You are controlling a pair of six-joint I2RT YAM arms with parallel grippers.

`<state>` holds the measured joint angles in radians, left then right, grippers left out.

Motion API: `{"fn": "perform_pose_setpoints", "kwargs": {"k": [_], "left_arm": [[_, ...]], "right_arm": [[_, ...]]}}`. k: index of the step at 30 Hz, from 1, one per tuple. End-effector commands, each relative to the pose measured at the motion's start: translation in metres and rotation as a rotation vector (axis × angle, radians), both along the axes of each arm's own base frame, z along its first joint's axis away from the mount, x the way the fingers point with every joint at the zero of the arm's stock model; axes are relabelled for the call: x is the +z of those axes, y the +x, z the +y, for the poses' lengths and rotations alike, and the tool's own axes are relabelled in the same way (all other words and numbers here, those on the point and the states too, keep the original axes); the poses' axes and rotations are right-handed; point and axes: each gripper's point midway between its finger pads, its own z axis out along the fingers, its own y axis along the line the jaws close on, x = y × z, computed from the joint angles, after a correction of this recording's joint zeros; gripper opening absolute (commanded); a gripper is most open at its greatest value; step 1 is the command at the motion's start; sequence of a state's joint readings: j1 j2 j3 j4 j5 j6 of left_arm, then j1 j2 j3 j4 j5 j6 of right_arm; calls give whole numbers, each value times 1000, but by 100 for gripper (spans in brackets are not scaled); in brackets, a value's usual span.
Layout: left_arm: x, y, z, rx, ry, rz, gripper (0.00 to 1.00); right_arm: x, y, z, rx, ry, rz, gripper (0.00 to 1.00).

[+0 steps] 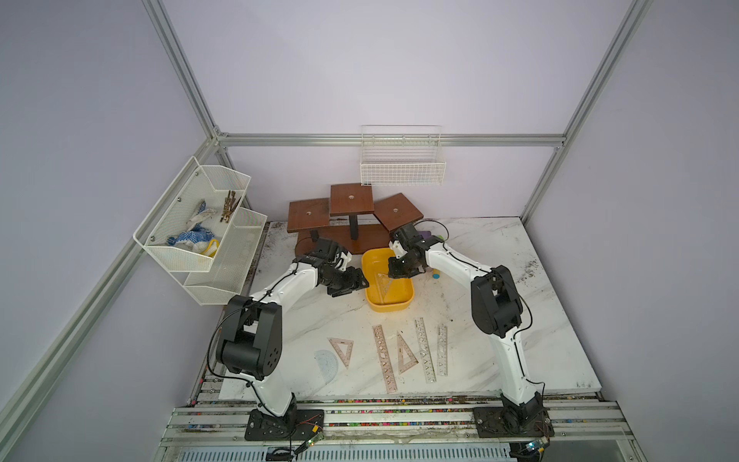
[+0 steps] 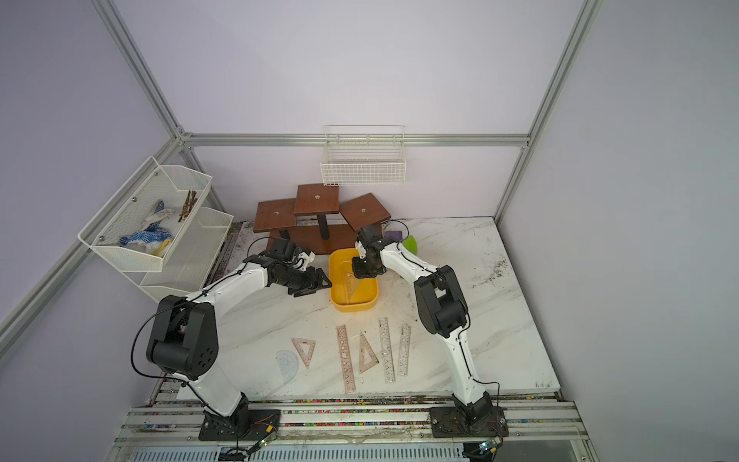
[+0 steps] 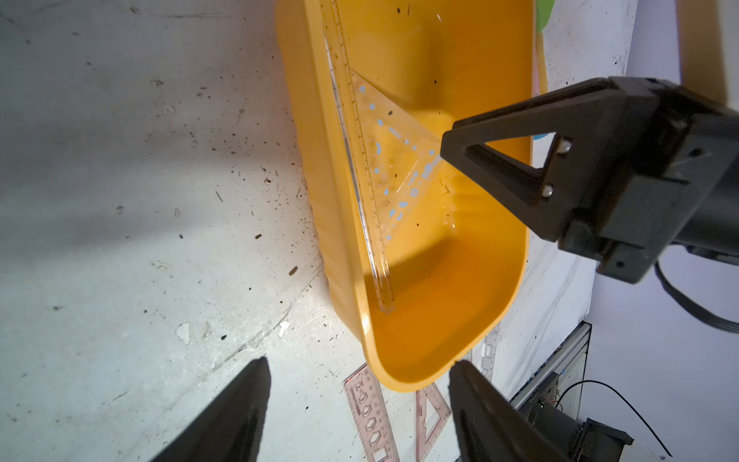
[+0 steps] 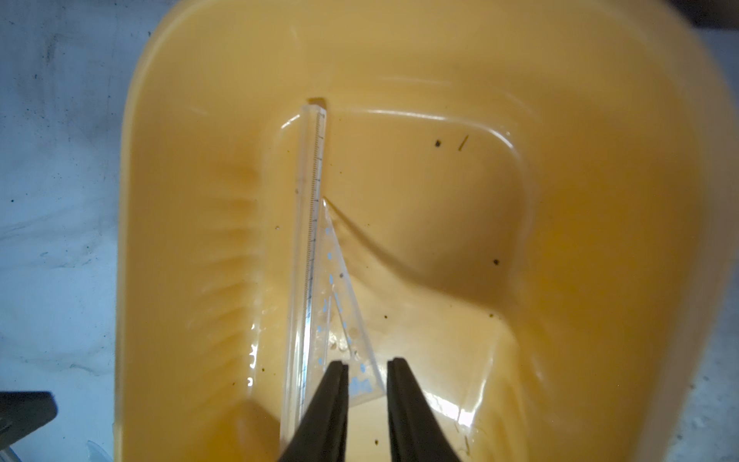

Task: Put the scattered rulers into the storage box
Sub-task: Place the ruler in the storage box.

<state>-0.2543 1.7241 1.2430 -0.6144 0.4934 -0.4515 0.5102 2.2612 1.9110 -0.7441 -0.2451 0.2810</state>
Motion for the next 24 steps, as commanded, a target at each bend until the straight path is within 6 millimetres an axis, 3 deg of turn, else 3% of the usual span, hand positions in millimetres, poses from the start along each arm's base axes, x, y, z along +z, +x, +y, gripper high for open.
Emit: {"fn": "perform_pose_setpoints", "kwargs": {"k": [1,7,11,15,20,24], "left_arm": [[1,2,0,-18,-21,-21,74],[8,-5,-2,-12,-43,-12,74],[10,-25,-4,-16,-49,15,75],[-3,-62,-7,-43,-28,76,76],[-24,-111,-18,-91,-12,150,78],[-36,-137,-28,-120,-33,186,78]], "right_arm": [[16,5,-4,0,-18,-31,29],[53,1,-1,13,32,-84,30],[87,-29,3,58,85,-162,32],[88,-89,-3,100,133,-174,33],[52,-180,-6,166,194,-79,35],[31,-237,-2,222,260,-19,35]]}}
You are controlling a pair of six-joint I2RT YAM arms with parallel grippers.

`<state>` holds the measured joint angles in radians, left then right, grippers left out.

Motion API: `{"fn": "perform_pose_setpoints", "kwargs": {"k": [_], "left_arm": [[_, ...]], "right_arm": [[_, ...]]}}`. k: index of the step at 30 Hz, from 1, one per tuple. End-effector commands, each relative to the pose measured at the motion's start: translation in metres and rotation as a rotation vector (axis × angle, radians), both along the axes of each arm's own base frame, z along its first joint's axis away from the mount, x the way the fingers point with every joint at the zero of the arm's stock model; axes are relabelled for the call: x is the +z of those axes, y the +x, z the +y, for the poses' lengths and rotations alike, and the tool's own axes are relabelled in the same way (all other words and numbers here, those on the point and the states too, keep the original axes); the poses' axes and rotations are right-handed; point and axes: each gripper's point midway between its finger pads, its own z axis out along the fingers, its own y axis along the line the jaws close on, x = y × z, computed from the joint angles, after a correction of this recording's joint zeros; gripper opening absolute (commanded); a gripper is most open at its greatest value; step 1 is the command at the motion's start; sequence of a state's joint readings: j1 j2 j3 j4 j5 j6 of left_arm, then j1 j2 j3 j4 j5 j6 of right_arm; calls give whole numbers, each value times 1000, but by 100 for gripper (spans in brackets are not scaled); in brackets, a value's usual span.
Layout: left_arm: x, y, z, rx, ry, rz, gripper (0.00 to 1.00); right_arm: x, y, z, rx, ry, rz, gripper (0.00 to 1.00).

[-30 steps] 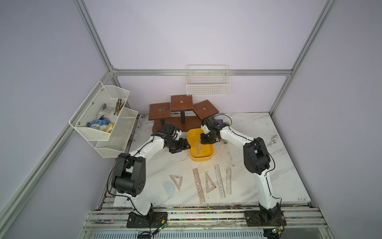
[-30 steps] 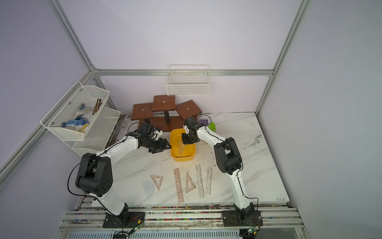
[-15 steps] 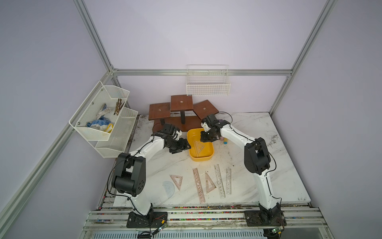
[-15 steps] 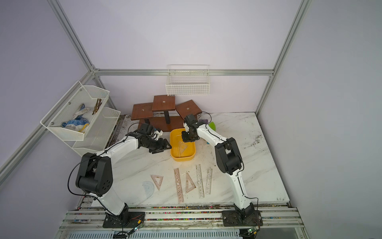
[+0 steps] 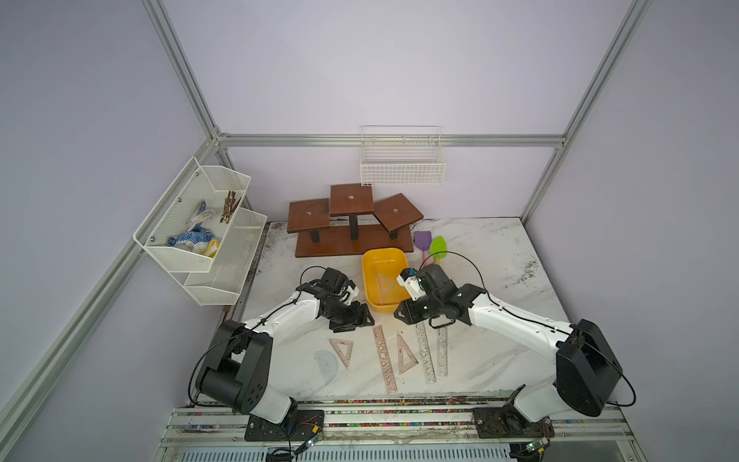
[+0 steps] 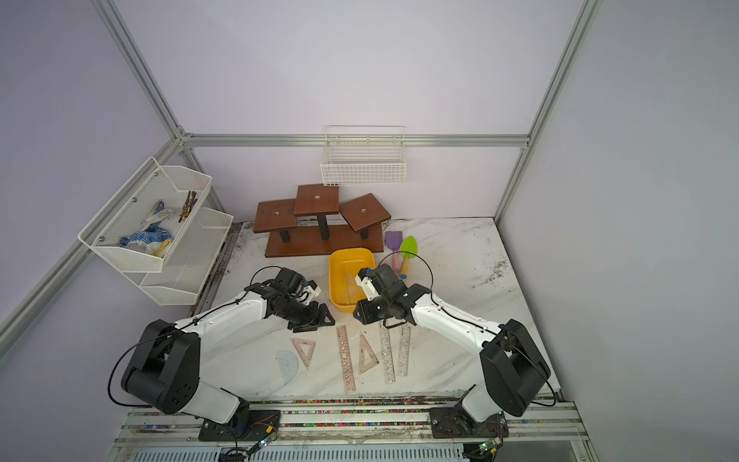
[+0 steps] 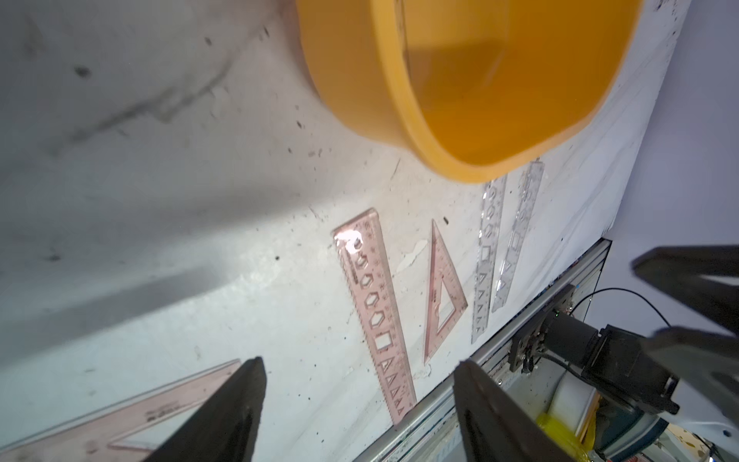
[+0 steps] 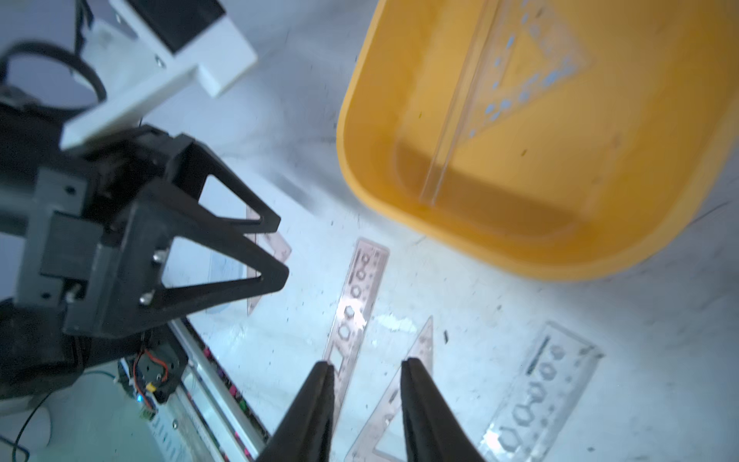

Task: Put the scattered rulers into the storage box
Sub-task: Place the ruler in the storage box, then pick up the ruler from the center of the board.

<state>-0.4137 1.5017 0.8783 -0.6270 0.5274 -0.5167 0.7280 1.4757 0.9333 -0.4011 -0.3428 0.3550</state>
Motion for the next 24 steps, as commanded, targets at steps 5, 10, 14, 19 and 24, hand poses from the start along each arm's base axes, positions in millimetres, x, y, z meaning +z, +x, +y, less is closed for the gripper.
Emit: {"fn": "perform_pose_setpoints", "kwargs": {"k": [5,10,14,19,24], "left_arm": [[-4,-20,-16,4,-77,20,78],[-12,-24,-21,0,-96,43,76],[-17,-26,-23,-9,-103,57,74],[-19,-31,-23,-16,-118,77,71],[-25,-36,-20,-12,-103,90,71]], "right_arm": [[-28,-57,13,54,124,81,35],[-44,-71,21,76,140,116,34],[-52,-75,30,91,147,140,34],[-62,-79,33,95,130,167,33],[-84,-85,33,97,75,217,33]]}}
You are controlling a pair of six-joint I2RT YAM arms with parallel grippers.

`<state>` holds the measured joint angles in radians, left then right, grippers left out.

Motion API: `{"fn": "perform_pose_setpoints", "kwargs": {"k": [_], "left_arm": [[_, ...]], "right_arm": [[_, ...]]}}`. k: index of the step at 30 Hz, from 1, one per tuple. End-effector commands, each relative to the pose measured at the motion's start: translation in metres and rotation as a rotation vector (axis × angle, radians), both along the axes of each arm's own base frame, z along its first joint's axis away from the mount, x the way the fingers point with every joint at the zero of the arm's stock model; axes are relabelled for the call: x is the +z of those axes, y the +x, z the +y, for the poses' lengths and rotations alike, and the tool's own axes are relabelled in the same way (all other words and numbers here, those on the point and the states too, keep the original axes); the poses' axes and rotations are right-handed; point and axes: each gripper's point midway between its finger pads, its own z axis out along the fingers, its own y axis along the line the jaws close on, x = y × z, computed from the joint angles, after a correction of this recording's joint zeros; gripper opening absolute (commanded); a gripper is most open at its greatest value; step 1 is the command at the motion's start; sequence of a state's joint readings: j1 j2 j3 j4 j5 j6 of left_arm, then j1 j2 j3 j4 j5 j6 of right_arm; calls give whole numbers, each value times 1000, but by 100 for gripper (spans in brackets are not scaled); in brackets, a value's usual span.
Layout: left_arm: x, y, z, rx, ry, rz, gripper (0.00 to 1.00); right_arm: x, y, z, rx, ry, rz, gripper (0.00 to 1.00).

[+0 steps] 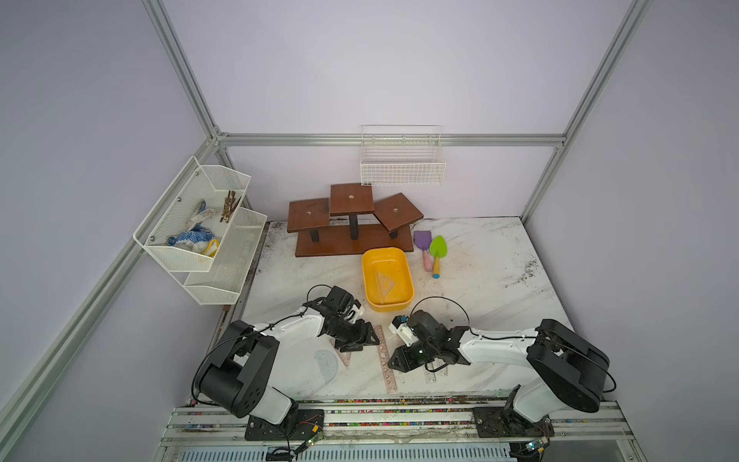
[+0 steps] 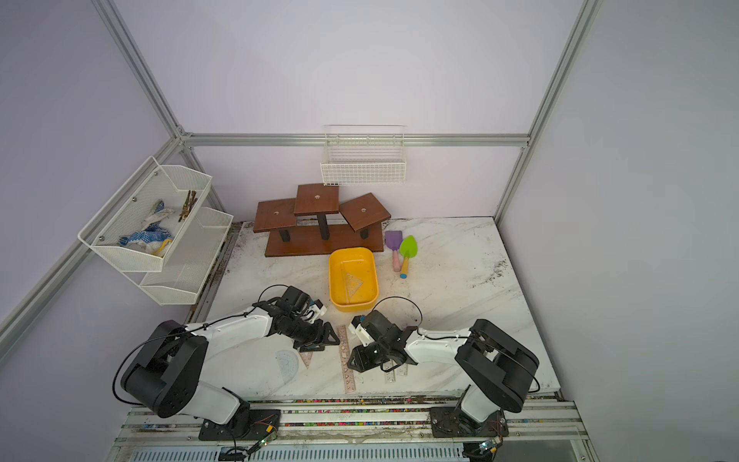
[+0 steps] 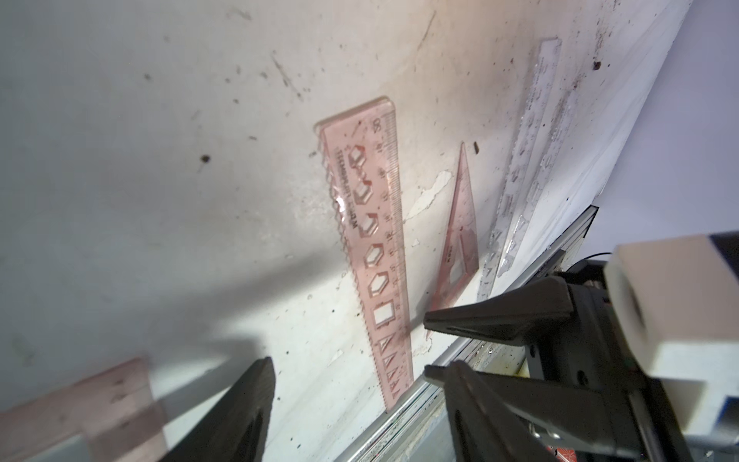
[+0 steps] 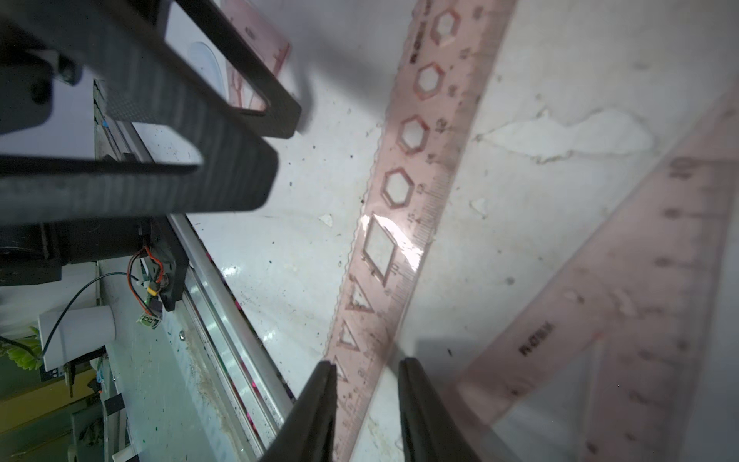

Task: Put the scattered rulers into the storage box
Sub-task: Pick up the ruler from the center of the board.

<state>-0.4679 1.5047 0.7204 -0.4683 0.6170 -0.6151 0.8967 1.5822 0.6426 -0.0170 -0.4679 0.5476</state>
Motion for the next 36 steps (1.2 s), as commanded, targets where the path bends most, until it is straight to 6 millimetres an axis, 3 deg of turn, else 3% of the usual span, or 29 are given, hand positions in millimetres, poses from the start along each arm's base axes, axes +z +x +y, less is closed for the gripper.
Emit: {"fn": "perform_pose_setpoints", "kwargs": {"k": [1,9,14,18,22,36], "left_arm": [[1,-1,-4,-8,-24,-2,70],[-2,0,-4,-3,-16,1,68],[-4,1,-4,-2,-18,2,66],[-5,2,-5,0,-19,5,58],[-7,2,-4,1,-16,12,55],[-13,4,-5,5,-4,27,56]], "right_arm": [[-4,-1,7,7,-2,13,33],[-12,-1,22,22,21,57,32],[0,7,29,12,69,36,28],[18,21,30,-29,137,-6,18],[20,33,30,-54,161,-16,5],[6,44,27,-63,147,0,2]]}}
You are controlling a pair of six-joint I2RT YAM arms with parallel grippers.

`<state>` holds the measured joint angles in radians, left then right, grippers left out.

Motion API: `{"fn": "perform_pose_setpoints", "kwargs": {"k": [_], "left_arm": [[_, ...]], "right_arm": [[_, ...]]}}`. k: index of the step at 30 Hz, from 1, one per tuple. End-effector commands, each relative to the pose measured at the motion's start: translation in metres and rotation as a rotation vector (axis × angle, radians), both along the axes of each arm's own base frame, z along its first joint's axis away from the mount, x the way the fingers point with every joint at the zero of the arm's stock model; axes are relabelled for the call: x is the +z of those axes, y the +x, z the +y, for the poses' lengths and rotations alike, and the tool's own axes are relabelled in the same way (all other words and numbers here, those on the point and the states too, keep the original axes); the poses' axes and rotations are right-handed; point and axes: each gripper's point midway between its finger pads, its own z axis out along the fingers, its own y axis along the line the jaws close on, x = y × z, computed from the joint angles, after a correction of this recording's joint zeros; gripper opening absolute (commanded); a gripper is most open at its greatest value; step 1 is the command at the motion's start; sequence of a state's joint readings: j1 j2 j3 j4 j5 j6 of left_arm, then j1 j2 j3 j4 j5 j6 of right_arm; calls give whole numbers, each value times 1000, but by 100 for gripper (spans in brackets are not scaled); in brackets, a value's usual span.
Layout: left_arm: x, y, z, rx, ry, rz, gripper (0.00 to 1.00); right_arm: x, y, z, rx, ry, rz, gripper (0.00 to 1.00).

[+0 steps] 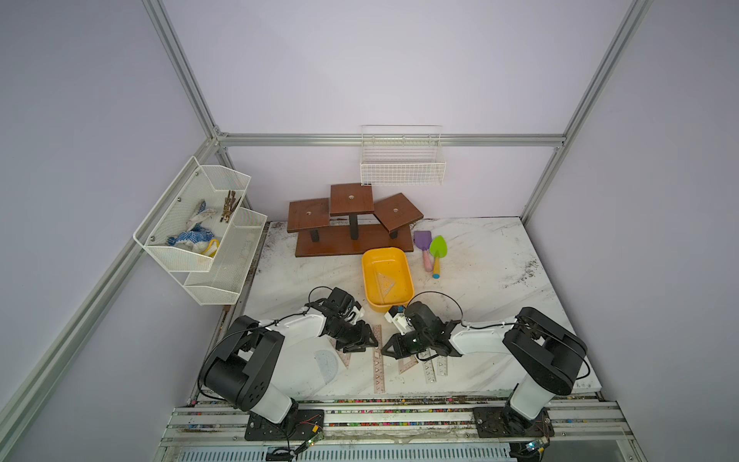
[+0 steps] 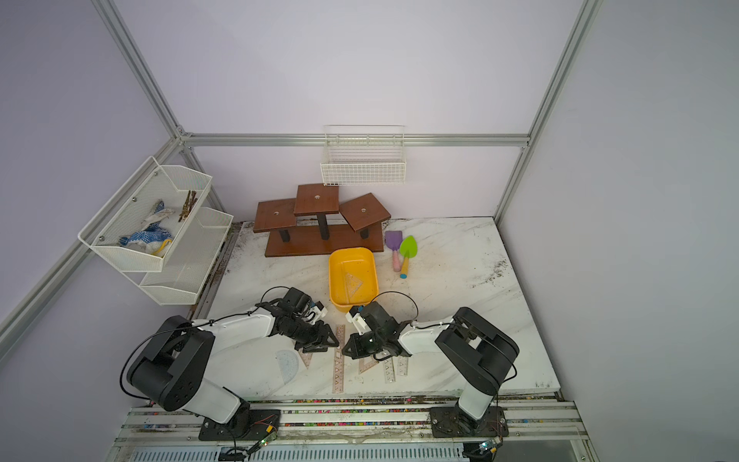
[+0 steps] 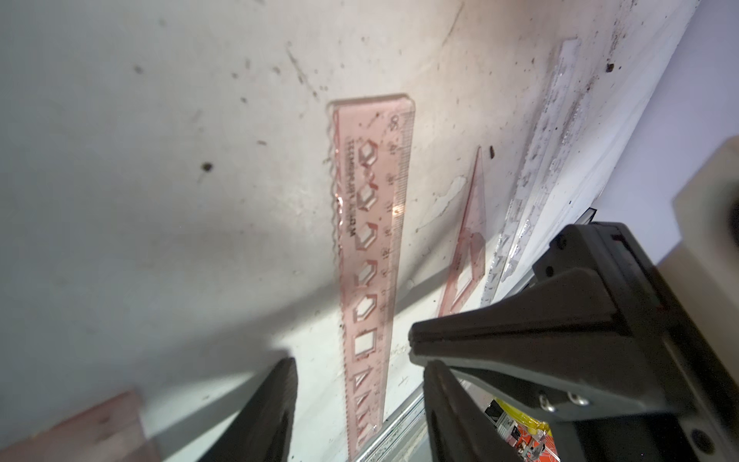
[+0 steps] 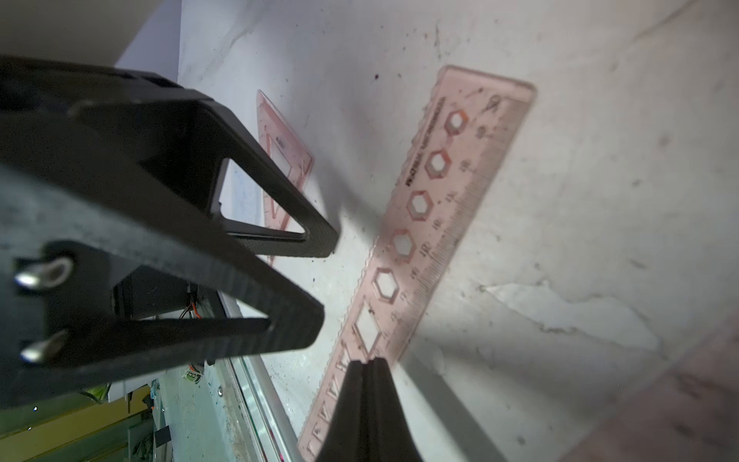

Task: Put the scattered rulers into the storage box
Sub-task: Pick up the ruler from the center of the board.

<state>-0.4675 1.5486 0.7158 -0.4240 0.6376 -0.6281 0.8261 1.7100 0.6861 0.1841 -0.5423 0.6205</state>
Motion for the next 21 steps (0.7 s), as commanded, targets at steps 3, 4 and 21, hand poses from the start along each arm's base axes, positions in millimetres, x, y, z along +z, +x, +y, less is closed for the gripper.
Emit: {"fn": "perform_pose_setpoints", "kwargs": {"k": [3,4,21], "left_arm": [[-6,2,-1,-2,12,11,56],[-7,2,-1,-3,12,13,56],[-12,0,2,-1,28,24,56]], "right_arm": [[2,7,6,11,20,-21,2],[1,7,5,10,17,-18,2],[4,11,11,11,33,-19,1]]}}
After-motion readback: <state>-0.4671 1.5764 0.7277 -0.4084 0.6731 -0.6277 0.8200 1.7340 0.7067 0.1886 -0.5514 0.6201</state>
